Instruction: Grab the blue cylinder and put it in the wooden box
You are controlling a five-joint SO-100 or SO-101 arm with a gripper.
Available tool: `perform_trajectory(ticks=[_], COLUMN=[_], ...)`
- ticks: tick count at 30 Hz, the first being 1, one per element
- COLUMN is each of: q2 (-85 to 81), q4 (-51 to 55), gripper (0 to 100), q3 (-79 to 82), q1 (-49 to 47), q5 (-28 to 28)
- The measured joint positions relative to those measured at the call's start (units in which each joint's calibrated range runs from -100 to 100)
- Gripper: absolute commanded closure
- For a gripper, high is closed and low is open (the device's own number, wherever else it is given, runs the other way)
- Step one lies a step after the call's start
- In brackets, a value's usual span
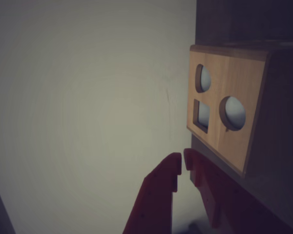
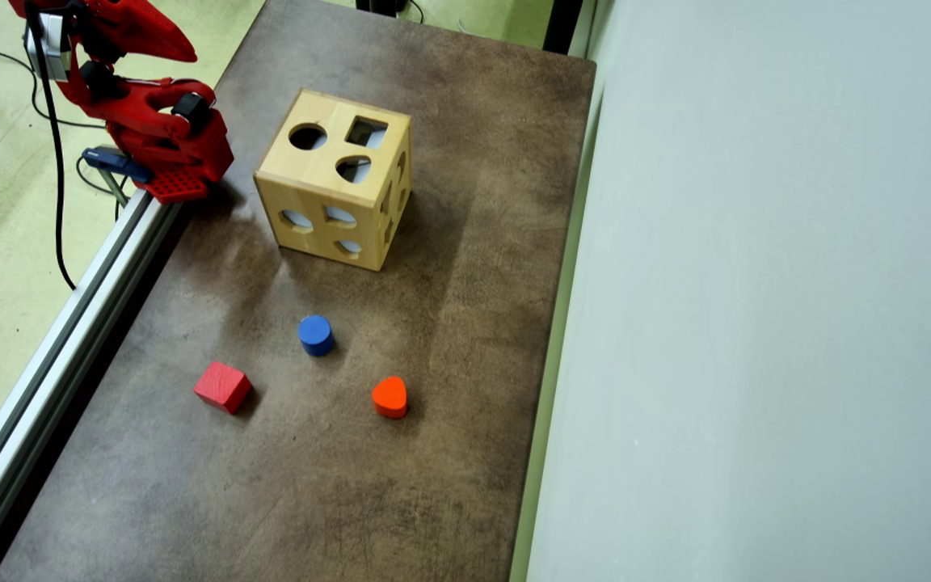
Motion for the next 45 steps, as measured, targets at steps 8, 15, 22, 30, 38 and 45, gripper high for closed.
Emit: perform_trajectory(ticks=[8, 15, 22, 30, 38, 45], q2=[0.0, 0.0, 0.0, 0.0, 0.0, 4.6], q4=[0.0, 0.0, 0.0, 0.0, 0.0, 0.0], gripper=[98, 98, 98, 98, 98, 98], q3=[0.2, 0.2, 0.2, 0.2, 0.2, 0.2], q1=[-0.3, -0.4, -0.3, -0.3, -0.2, 0.0], q5=[-0.1, -0.1, -0.1, -0.1, -0.1, -0.1])
